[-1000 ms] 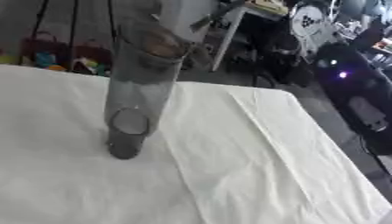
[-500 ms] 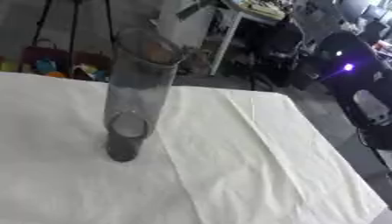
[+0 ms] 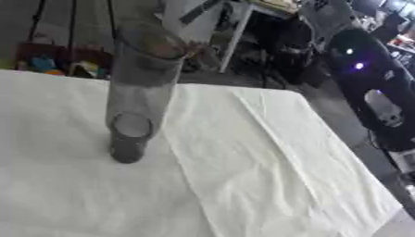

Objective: Arrange flowers into the vase.

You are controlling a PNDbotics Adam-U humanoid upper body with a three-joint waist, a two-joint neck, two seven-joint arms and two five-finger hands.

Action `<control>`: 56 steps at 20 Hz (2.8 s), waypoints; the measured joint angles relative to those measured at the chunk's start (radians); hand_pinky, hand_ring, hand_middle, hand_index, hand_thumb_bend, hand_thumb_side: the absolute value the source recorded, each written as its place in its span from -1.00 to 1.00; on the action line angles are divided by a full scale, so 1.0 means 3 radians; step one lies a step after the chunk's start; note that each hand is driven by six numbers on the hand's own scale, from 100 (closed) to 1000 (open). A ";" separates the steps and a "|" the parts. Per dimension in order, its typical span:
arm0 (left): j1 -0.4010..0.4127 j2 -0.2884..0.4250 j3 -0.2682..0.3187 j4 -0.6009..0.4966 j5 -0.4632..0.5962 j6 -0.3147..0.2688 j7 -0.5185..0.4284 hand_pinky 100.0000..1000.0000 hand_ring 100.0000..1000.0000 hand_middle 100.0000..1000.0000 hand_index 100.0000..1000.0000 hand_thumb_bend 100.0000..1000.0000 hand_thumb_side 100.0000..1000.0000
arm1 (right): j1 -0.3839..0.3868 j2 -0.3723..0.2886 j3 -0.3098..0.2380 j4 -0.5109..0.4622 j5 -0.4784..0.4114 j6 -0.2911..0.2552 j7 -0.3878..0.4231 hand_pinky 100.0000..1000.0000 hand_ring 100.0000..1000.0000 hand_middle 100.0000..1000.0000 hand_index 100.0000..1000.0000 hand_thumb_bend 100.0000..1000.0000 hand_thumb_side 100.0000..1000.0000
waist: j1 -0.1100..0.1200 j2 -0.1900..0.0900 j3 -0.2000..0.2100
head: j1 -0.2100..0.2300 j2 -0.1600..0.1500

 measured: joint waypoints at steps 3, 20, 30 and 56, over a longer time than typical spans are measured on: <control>0.0000 -0.0001 0.0001 0.0000 0.0020 0.0007 0.0005 0.49 0.46 0.65 0.84 -1.00 0.66 | -0.0042 0.0031 0.0023 0.0016 0.0001 0.0066 -0.0086 -1.00 -1.00 -1.00 -1.00 -0.22 -0.51 | 0.0004 -0.0011 0.0003 | 0.0000 0.0000; 0.0000 -0.0001 0.0012 0.0000 0.0057 0.0028 0.0001 0.49 0.46 0.65 0.84 -1.00 0.65 | -0.0102 0.0200 0.0055 -0.0725 -0.0106 0.0666 -0.0044 -1.00 -1.00 -1.00 -1.00 -0.24 -0.53 | 0.0044 -0.0043 -0.0048 | -0.0042 0.0000; -0.0001 -0.0001 0.0011 0.0000 0.0068 0.0034 -0.0006 0.49 0.46 0.65 0.84 -1.00 0.66 | -0.0068 0.0218 0.0040 -0.1092 -0.0091 0.0487 -0.0228 -1.00 -1.00 -1.00 -1.00 -0.23 -0.50 | 0.0045 -0.0044 -0.0068 | -0.0042 -0.0003; -0.0030 -0.0003 -0.0001 0.0000 0.0086 0.0042 -0.0035 0.49 0.46 0.65 0.84 -1.00 0.66 | -0.0364 0.0465 0.0232 -0.1220 -0.0262 0.0789 -0.0254 -1.00 -1.00 -1.00 -1.00 -0.23 -0.48 | 0.0022 -0.0038 0.0017 | -0.0009 -0.0003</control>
